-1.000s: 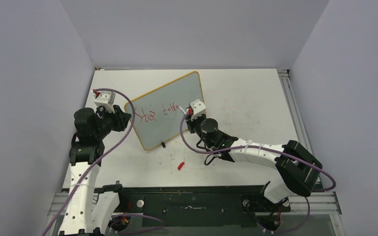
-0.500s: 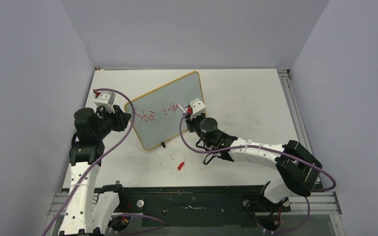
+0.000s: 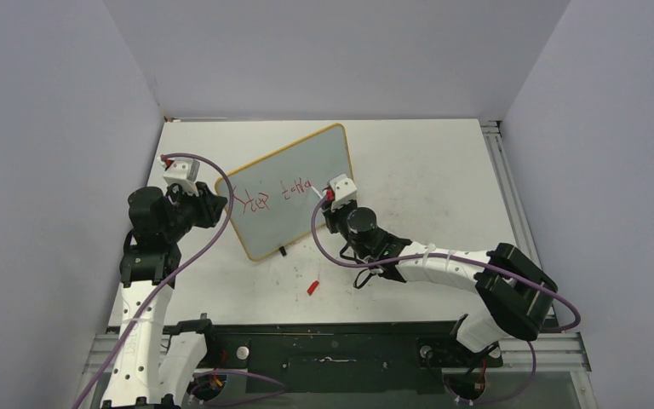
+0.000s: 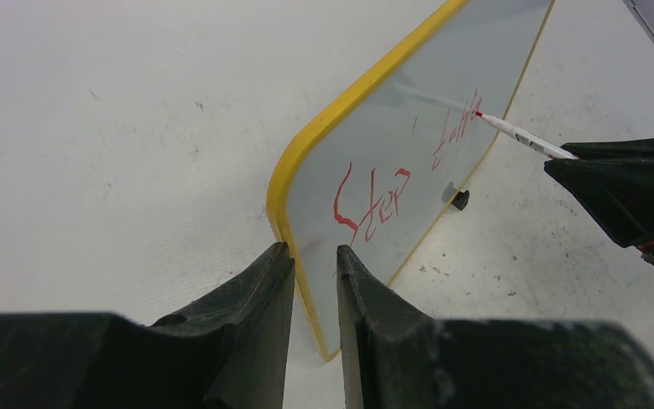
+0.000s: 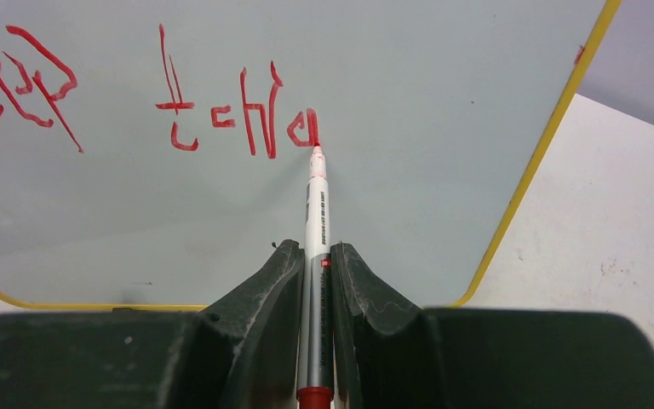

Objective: Write a sentence on the whiteboard

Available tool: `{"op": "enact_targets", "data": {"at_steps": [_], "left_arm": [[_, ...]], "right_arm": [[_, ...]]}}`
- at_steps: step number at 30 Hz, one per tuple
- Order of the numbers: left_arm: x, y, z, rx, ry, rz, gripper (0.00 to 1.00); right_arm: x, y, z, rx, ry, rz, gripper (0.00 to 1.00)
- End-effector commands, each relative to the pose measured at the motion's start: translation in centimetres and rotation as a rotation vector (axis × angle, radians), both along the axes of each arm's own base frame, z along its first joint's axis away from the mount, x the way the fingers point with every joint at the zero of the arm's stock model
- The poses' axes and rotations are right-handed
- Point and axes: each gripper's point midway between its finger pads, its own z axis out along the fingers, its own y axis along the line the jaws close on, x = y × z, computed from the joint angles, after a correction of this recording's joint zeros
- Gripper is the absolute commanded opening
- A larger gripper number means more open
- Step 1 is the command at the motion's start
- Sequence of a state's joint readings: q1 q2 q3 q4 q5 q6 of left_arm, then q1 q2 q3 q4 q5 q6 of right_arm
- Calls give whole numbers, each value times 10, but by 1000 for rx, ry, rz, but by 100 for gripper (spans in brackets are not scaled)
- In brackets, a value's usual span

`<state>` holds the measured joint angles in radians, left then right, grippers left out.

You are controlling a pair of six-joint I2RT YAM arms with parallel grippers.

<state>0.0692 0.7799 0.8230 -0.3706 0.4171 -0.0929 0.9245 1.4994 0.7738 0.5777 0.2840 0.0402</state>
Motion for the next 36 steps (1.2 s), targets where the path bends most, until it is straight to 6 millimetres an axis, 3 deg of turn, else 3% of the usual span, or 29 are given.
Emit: {"op": "enact_targets", "data": {"at_steps": [1,8,14,21,36], "left_arm": [[2,0,8,-1,-33,-3,24],[1,1,8,-1,-33,-1,24],[2,1,8,0,-33,0,24],[2,1,8,0,-33,0,24],[1,0,8,-1,-34,-2,24]], "right_arm": [[-1,0,0,26,-1,-12,5],[1,-5,2,20,-10,-40,5],[-1,-9,22,41,-46,-42,5],[0,-5,44,72,-91,-37,5],[1,10,58,104,-116,-3,5]]}}
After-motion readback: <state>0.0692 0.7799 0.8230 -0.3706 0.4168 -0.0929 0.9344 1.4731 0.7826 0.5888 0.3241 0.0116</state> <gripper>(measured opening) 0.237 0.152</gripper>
